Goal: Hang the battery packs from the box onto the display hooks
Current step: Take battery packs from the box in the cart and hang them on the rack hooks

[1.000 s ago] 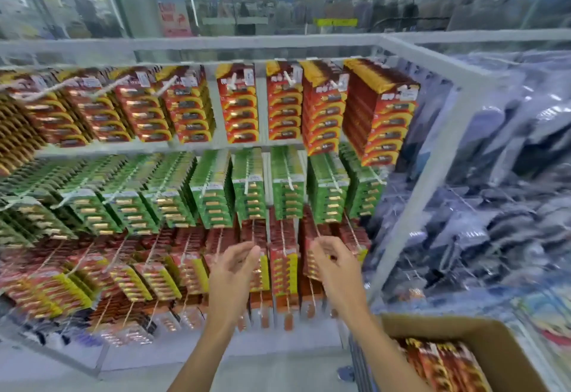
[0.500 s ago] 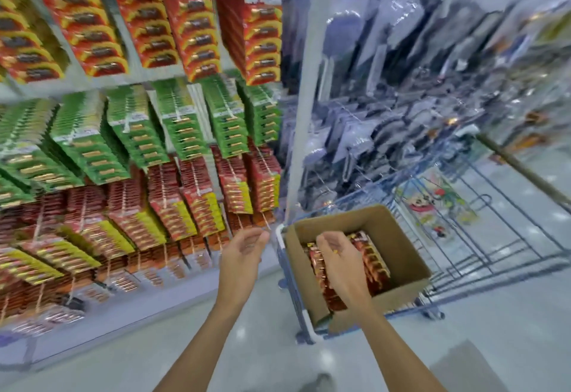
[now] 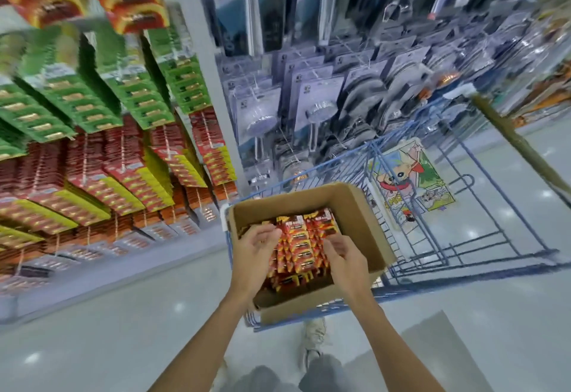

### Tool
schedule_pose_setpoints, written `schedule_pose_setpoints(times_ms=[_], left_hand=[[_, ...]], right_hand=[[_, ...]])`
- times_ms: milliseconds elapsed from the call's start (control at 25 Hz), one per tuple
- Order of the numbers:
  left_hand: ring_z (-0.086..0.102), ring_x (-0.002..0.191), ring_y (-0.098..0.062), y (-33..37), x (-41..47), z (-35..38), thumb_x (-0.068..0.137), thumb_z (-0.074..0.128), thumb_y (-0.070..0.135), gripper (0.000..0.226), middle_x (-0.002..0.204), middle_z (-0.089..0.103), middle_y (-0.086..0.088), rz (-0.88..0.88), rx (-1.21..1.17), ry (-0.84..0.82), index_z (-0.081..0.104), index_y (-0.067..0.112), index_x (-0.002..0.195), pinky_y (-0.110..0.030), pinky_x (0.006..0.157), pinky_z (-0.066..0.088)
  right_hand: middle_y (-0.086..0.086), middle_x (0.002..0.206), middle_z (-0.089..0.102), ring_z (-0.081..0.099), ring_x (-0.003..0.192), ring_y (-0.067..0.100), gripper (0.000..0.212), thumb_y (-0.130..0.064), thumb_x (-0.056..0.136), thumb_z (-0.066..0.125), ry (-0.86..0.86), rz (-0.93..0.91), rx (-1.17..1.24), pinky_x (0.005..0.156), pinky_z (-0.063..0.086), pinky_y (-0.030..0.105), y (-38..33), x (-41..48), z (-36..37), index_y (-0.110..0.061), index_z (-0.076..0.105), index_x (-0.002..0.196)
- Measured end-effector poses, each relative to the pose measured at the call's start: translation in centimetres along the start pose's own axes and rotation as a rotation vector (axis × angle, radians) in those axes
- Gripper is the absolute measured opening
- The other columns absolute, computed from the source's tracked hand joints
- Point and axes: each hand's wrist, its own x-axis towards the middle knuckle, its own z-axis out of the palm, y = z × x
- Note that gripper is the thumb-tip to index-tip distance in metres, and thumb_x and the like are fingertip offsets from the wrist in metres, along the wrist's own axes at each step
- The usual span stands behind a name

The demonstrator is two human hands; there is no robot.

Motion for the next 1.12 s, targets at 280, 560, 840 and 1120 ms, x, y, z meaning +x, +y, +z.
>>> schedule_pose_setpoints(times_ms=[280, 560, 840, 1120], left_hand=[[0.069, 0.105, -0.015, -3.8, 3.5, 6.8, 0.096, 0.069, 0.045, 0.014, 0.107, 0.073, 0.013, -0.147, 0.072, 0.095, 0.071, 0.036, 0.106, -0.034, 0.088, 0.059], [0.065, 0.11, -0.017, -8.0, 8.1, 10.6, 0.098, 0.068, 0.038, 0.028, 0.118, 0.069, 0.001, -0.378, 0.135, 0.048, 0.065, 0.02, 0.12, -0.028, 0.092, 0.053], [0.061, 0.128, -0.027, -12.8, 11.8, 13.7, 0.099, 0.068, 0.029, 0.043, 0.134, 0.066, -0.006, -0.523, 0.317, 0.069, 0.055, 0.011, 0.136, -0.041, 0.112, 0.046], [0.06, 0.125, -0.033, -15.4, 12.5, 16.3, 0.077, 0.089, 0.034, 0.076, 0.136, 0.06, -0.01, -0.441, 0.684, 0.157, 0.047, 0.014, 0.138, -0.051, 0.097, 0.056]], right_hand=[[-0.001, 0.117, 0.07, 0.063, 0.111, 0.016, 0.028, -0.033, 0.104, 0.059, -0.136, 0.171, -0.107, 0.093, 0.045, 0.025, 5.0, 6.5, -3.2, -0.017, 0.064, 0.126], [-0.003, 0.118, 0.068, 0.062, 0.104, 0.013, 0.026, -0.036, 0.103, 0.06, -0.197, 0.286, -0.195, 0.073, 0.046, 0.015, 8.3, 10.7, -2.8, -0.021, 0.061, 0.125], [-0.005, 0.119, 0.063, 0.058, 0.1, 0.011, 0.039, -0.038, 0.105, 0.056, -0.222, 0.333, -0.289, 0.086, 0.045, 0.027, 11.3, 15.0, -0.4, -0.019, 0.054, 0.138], [0.001, 0.123, 0.065, 0.065, 0.108, 0.022, 0.039, -0.045, 0.1, 0.057, -0.252, 0.339, -0.376, 0.098, 0.055, 0.046, 14.1, 18.1, 1.8, -0.027, 0.052, 0.135]])
